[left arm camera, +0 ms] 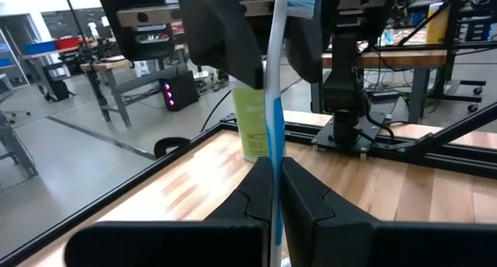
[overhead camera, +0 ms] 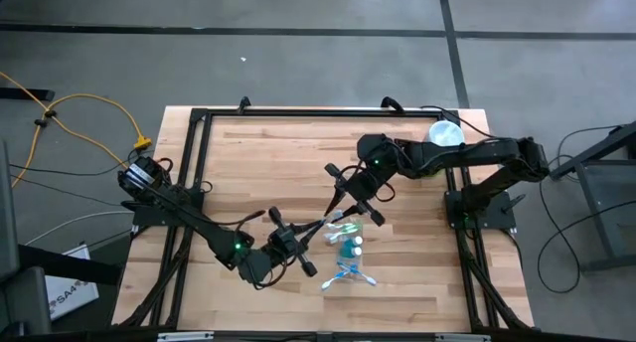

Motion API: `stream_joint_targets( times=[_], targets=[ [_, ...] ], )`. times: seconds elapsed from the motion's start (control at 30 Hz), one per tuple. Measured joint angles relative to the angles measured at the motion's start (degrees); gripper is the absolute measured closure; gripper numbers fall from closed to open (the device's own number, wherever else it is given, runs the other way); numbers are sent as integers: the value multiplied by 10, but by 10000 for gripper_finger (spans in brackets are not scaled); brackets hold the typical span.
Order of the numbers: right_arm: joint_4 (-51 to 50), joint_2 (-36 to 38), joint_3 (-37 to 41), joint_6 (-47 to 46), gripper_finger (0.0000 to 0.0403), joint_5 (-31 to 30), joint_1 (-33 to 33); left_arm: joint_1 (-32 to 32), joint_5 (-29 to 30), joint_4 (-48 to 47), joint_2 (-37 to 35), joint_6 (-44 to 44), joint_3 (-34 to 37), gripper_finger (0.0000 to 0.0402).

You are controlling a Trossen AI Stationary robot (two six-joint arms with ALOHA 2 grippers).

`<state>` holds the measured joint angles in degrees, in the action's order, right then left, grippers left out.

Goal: Pick & Place toothbrushing station
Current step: Put the blue toothbrush into the transparent organizer

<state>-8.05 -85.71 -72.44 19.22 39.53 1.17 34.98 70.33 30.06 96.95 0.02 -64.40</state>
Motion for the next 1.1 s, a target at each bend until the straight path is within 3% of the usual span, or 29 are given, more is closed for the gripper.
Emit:
stream_joint_targets(
  times=[0.37, 0.73, 0.9, 1.1],
  targets=[
    [10, 0, 0, 0, 314, -5, -20, 0, -24, 9, 0, 8, 0, 399],
    [14, 0, 0, 5, 388, -8, -19, 0, -31, 25, 0, 19, 0, 399],
    [13, 0, 0, 7, 391, -13, -19, 0, -31, 24, 0, 20, 0, 398],
    [10, 0, 0, 0, 395, -17, -19, 0, -44, 20, 0, 50, 0, 366]
  ],
)
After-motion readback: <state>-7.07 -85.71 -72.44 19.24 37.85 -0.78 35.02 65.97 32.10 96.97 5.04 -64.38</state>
